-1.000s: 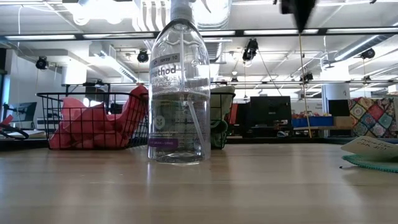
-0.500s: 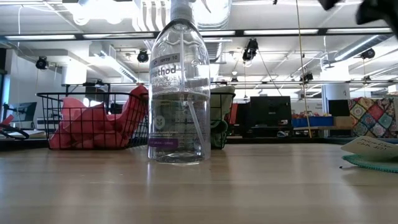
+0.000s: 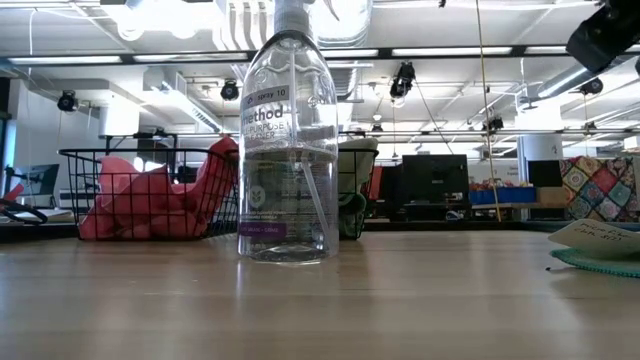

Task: Sort microfiber towel by color & place in baskets
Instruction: Put the green microfiber towel into the right black wire basket

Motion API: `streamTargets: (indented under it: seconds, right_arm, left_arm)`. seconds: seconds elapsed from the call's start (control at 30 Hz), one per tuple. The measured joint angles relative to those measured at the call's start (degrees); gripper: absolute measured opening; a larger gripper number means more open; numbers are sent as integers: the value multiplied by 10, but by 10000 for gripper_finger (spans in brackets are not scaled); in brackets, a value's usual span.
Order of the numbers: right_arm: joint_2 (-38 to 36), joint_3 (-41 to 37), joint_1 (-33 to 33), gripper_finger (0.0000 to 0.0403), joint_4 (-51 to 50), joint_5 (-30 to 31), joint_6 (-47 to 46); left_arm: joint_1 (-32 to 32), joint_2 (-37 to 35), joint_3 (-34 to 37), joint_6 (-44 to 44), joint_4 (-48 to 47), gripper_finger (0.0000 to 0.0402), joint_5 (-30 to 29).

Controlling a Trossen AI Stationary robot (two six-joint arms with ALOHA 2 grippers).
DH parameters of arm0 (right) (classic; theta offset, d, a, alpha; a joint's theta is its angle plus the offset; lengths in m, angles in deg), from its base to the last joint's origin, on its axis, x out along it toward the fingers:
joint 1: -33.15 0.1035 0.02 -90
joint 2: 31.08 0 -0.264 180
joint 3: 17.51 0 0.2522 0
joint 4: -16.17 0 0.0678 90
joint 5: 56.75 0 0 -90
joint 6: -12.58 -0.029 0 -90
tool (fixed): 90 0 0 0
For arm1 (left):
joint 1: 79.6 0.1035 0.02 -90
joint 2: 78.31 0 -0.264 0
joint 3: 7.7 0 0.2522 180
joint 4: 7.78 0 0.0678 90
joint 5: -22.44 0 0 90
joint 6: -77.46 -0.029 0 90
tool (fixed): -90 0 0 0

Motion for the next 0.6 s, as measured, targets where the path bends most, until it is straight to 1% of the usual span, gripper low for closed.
streamTargets:
  seconds: [0.27,0.5,0.6]
  right_arm:
    - [0,-33,0,102,71,-1,5]
    - [0,-88,-1,102,118,-39,4]
    - [0,-108,-1,102,133,-43,4]
  left_arm:
    - [0,0,0,0,0,116,0]
    - [0,0,0,-1,0,116,0]
    - [0,0,0,-1,0,116,0]
